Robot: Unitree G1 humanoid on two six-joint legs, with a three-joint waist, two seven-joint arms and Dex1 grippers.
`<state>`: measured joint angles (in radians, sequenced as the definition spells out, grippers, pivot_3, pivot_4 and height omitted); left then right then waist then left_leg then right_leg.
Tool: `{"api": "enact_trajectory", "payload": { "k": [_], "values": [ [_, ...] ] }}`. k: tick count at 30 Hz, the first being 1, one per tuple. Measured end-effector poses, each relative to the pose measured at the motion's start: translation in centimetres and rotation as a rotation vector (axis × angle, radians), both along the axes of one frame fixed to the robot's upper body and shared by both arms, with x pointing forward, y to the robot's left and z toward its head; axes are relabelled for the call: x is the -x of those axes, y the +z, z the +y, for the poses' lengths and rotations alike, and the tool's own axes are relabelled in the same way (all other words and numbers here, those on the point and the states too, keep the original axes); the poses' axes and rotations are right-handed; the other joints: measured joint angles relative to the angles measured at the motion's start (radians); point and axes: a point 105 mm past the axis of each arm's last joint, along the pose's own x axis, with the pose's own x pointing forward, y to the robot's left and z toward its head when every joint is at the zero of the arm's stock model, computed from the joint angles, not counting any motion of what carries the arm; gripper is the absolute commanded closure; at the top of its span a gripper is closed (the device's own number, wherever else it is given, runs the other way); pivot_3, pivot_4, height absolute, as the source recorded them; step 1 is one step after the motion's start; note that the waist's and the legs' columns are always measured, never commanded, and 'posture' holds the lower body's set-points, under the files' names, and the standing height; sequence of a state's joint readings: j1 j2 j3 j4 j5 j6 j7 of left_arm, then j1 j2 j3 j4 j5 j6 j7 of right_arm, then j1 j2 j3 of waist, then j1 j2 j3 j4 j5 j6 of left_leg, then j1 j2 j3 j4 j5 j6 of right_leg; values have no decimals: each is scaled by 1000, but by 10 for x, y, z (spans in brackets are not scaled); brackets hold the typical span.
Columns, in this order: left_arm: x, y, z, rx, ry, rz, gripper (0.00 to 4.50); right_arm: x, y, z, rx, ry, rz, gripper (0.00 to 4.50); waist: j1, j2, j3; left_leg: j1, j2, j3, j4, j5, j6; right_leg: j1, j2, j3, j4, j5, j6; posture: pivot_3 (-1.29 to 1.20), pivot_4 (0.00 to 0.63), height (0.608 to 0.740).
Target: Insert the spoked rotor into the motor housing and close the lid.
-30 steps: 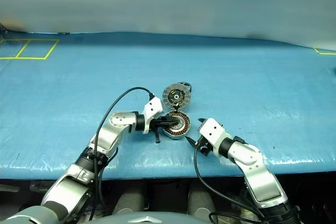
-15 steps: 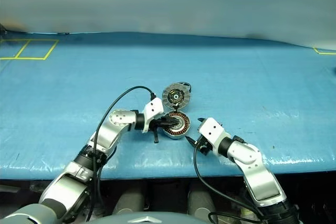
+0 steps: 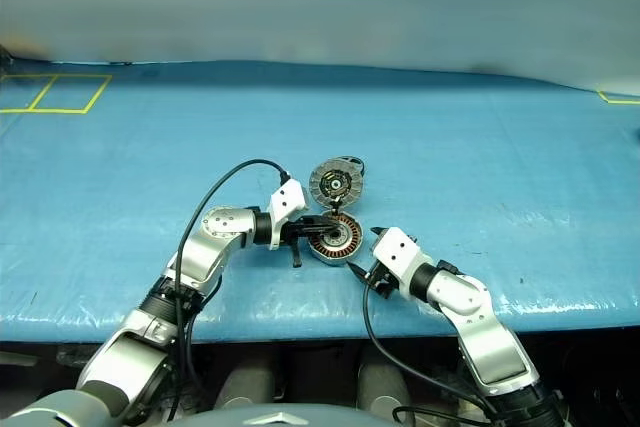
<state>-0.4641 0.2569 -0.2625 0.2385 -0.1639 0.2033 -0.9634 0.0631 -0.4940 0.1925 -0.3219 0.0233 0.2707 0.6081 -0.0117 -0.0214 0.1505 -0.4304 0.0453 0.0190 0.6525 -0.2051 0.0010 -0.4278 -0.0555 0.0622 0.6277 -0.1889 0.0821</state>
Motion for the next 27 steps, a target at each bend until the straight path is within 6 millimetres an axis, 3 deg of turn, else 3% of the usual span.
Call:
{"api": "enact_trajectory", "payload": {
  "k": [3,5,14,27],
  "values": [
    [-1,29,4,134,22,-46,4484,0,0,1,0,4,0,355,-1,0,0,1,0,0,0,0,0,0,0,0,0,0,0,0,150,740],
    [-1,33,7,138,26,-63,4484,0,0,1,0,8,-1,355,0,0,0,1,0,0,0,0,0,1,0,0,0,0,0,0,150,740],
    [-1,20,25,60,56,-42,4484,-1,0,3,0,18,-1,355,-2,0,0,1,0,0,0,0,0,1,0,0,0,0,0,0,150,740],
    [8,-16,-5,-137,-64,8,4484,-1,1,4,0,23,-5,355,-1,0,0,1,0,0,0,0,0,0,0,0,0,0,0,0,150,740]
  ]
}}
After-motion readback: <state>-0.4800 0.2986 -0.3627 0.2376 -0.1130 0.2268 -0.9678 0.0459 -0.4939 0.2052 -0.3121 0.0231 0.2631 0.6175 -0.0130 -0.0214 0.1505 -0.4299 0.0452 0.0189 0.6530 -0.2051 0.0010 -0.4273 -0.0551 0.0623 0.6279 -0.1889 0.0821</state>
